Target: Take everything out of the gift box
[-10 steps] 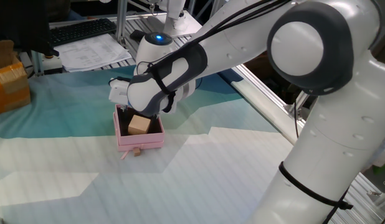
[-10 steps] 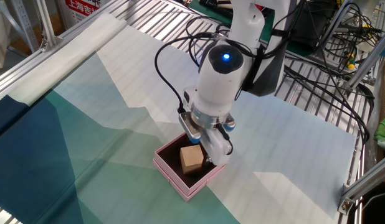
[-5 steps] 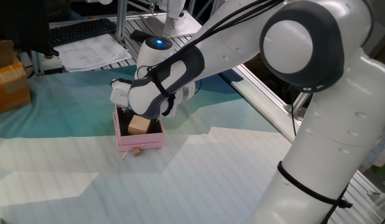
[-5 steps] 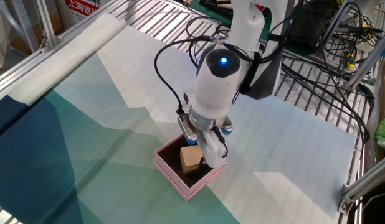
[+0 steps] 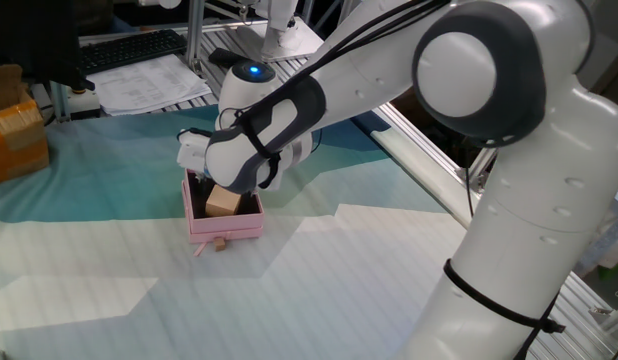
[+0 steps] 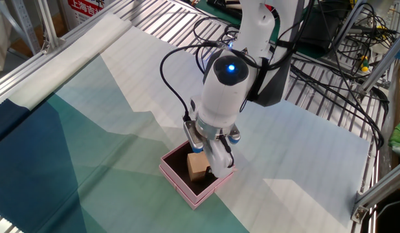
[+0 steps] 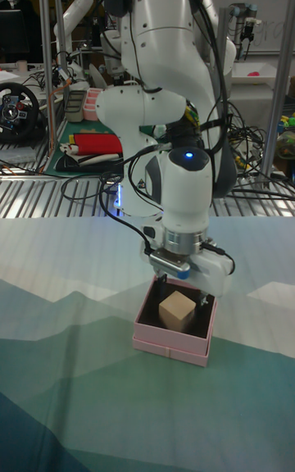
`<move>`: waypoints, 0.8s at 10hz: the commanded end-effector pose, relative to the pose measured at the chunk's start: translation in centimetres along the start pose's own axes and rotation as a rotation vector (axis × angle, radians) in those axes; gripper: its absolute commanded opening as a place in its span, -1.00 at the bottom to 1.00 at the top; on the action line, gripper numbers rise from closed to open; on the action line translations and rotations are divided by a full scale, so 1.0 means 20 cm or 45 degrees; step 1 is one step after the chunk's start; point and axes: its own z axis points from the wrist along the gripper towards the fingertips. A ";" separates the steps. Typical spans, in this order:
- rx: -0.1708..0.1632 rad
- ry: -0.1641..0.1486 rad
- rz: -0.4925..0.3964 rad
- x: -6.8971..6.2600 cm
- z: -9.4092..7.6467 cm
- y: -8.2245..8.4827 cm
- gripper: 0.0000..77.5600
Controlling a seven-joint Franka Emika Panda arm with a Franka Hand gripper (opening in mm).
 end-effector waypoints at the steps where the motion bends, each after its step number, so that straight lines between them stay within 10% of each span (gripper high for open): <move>1: 0.002 -0.006 0.013 -0.01 0.02 0.00 1.00; 8: 0.029 -0.039 0.019 -0.01 0.06 -0.01 1.00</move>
